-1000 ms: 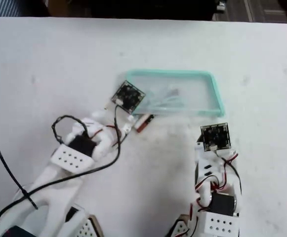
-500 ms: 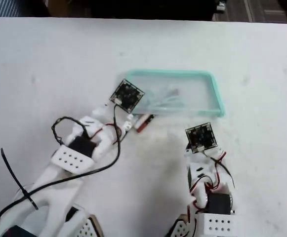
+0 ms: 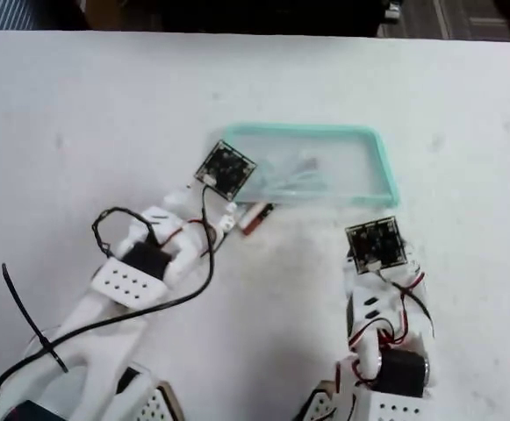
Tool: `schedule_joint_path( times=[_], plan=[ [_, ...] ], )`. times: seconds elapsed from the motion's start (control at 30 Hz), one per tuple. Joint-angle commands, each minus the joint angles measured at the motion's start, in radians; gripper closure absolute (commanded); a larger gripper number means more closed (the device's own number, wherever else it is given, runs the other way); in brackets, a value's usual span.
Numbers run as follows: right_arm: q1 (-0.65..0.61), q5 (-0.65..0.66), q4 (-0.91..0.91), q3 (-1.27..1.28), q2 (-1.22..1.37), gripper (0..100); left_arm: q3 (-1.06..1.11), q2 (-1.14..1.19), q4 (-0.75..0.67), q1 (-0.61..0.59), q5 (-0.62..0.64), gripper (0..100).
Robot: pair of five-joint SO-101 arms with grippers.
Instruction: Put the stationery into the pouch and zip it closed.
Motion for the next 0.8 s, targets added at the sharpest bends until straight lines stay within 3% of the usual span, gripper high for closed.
schedule_joint_path(
  times=[0.0, 0.2, 0.63, 0.77],
  plan=[
    [0.012, 0.014, 0.004, -0.087, 0.008, 98.1, -0.008, -0.005, -0.028, 0.007, 0.011, 98],
    [0.008, -0.003, 0.004, -0.138, 0.097, 98.1, -0.006, -0.005, -0.028, 0.007, 0.009, 98],
    [0.015, -0.060, 0.005, -0.440, 0.734, 98.1, -0.006, -0.005, -0.028, 0.007, 0.002, 98],
    [0.016, -0.158, 0.016, -0.559, 0.908, 98.1, -0.008, -0.005, -0.028, 0.007, 0.002, 98]
  ],
)
